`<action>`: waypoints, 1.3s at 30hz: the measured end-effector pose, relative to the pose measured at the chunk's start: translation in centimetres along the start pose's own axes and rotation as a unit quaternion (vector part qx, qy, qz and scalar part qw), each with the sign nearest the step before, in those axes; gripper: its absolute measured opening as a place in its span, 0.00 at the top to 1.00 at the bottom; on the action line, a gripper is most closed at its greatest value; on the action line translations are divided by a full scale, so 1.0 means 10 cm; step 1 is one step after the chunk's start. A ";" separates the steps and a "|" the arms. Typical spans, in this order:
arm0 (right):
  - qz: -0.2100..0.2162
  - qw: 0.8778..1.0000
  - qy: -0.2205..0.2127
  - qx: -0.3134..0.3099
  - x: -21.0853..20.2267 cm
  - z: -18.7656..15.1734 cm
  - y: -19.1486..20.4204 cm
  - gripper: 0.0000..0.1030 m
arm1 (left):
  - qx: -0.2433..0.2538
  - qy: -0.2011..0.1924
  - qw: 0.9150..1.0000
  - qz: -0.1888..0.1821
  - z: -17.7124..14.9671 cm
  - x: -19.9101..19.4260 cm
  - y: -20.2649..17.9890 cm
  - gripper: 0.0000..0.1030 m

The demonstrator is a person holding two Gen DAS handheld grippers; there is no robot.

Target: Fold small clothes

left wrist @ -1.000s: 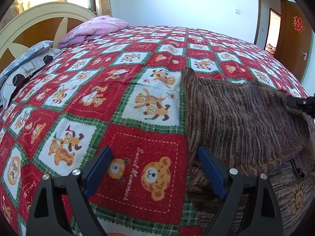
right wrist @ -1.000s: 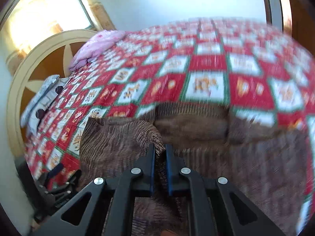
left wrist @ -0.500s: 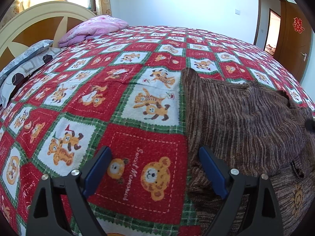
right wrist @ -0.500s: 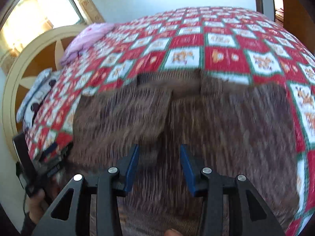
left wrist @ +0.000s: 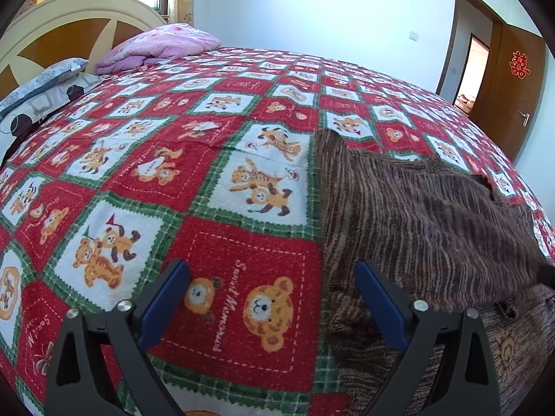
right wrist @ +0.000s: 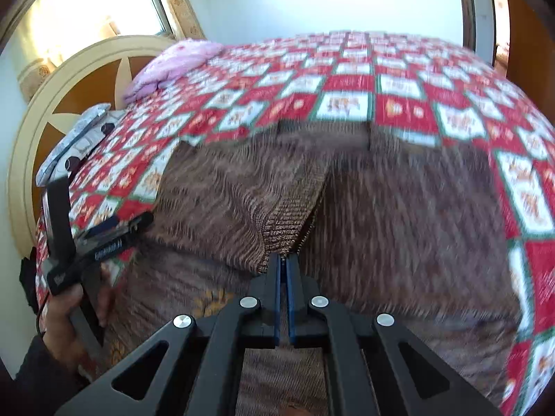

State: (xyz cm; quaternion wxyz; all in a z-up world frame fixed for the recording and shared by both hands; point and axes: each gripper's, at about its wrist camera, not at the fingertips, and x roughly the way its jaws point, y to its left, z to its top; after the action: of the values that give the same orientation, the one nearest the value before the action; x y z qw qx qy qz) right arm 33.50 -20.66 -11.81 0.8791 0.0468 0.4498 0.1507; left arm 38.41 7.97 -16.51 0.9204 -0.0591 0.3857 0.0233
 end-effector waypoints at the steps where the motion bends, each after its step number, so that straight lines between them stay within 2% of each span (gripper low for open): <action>1: -0.015 1.000 0.006 -0.007 0.06 -0.05 0.00 0.98 | 0.001 0.000 1.000 0.001 0.00 0.00 -0.02 0.03; 2: -0.036 0.999 0.009 -0.015 0.13 -0.09 -0.01 0.98 | 0.002 0.000 1.000 0.002 0.00 0.01 -0.02 0.03; 3: -0.037 0.999 0.014 -0.010 0.19 -0.11 -0.06 0.98 | 0.004 0.001 1.000 0.003 0.00 0.01 -0.02 0.02; 5: -0.026 0.999 0.018 -0.001 0.20 -0.10 -0.12 0.98 | 0.007 0.003 1.000 0.005 0.00 0.01 -0.03 0.01; 9: -0.011 0.999 0.016 -0.026 0.07 -0.02 -0.04 0.97 | 0.013 0.006 1.000 0.010 -0.01 0.01 -0.05 0.00; 11: -0.013 1.000 -0.003 -0.027 0.00 0.10 -0.05 0.90 | 0.015 0.007 1.000 0.010 -0.02 0.01 -0.05 0.00; 13: -0.020 0.999 -0.024 -0.014 0.00 0.28 -0.11 0.75 | 0.018 0.006 1.000 0.013 -0.02 0.01 -0.07 0.00; 14: -0.025 0.999 -0.030 -0.003 0.05 0.40 -0.15 0.74 | 0.018 0.006 1.000 0.013 -0.02 0.01 -0.07 0.00; 18: -0.028 0.999 -0.007 0.046 0.46 0.74 -0.36 0.74 | 0.014 0.005 1.000 0.009 -0.02 0.00 -0.06 0.00; 20: -0.039 0.998 0.017 0.048 0.71 0.81 -0.40 0.74 | 0.014 0.005 1.000 0.008 -0.03 0.00 -0.06 0.00; 21: -0.039 0.998 0.020 0.046 0.80 0.82 -0.41 0.80 | 0.014 0.005 1.000 0.008 -0.02 0.00 -0.05 0.00; 22: -0.046 0.998 0.011 0.035 0.82 0.84 -0.39 0.97 | 0.014 0.005 1.000 0.009 -0.02 0.00 -0.05 0.00; 25: -0.063 0.998 -0.015 0.021 0.69 0.86 -0.34 0.97 | 0.013 0.006 1.000 0.007 -0.02 0.01 -0.05 0.00; 27: -0.089 0.995 -0.036 0.012 0.59 0.85 -0.34 0.97 | 0.013 0.006 1.000 0.006 -0.02 0.01 -0.05 0.00; 31: -0.100 0.995 -0.019 -0.015 0.59 0.77 -0.34 0.95 | 0.015 0.008 1.000 0.010 -0.02 0.02 -0.06 0.00; 32: -0.109 0.993 -0.024 -0.026 0.54 0.73 -0.30 0.93 | 0.017 0.009 1.000 0.013 -0.02 0.02 -0.06 0.00; 33: -0.109 0.993 -0.028 -0.031 0.47 0.69 -0.26 0.84 | 0.019 0.010 1.000 0.015 -0.02 0.02 -0.07 0.00; 34: -0.103 0.994 -0.032 -0.033 0.42 0.65 -0.22 0.68 | 0.020 0.010 1.000 0.017 -0.02 0.02 -0.07 0.00; 35: -0.088 0.995 -0.039 -0.036 0.34 0.59 -0.14 0.63 | 0.020 0.010 1.000 0.017 -0.02 0.03 -0.07 0.00; 37: -0.050 0.996 -0.044 -0.054 0.23 0.44 0.03 0.63 | 0.020 0.010 1.000 0.017 -0.03 0.02 -0.07 0.00; 39: -0.031 0.995 -0.033 -0.085 0.23 0.29 0.21 0.63 | 0.020 0.010 1.000 0.018 -0.03 0.02 -0.07 0.00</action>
State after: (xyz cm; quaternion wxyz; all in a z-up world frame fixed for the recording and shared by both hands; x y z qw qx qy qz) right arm 36.58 -17.82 -11.42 0.8985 -0.0369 0.4073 0.1596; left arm 38.44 7.21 -16.78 0.9170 -0.0342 0.3961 0.0314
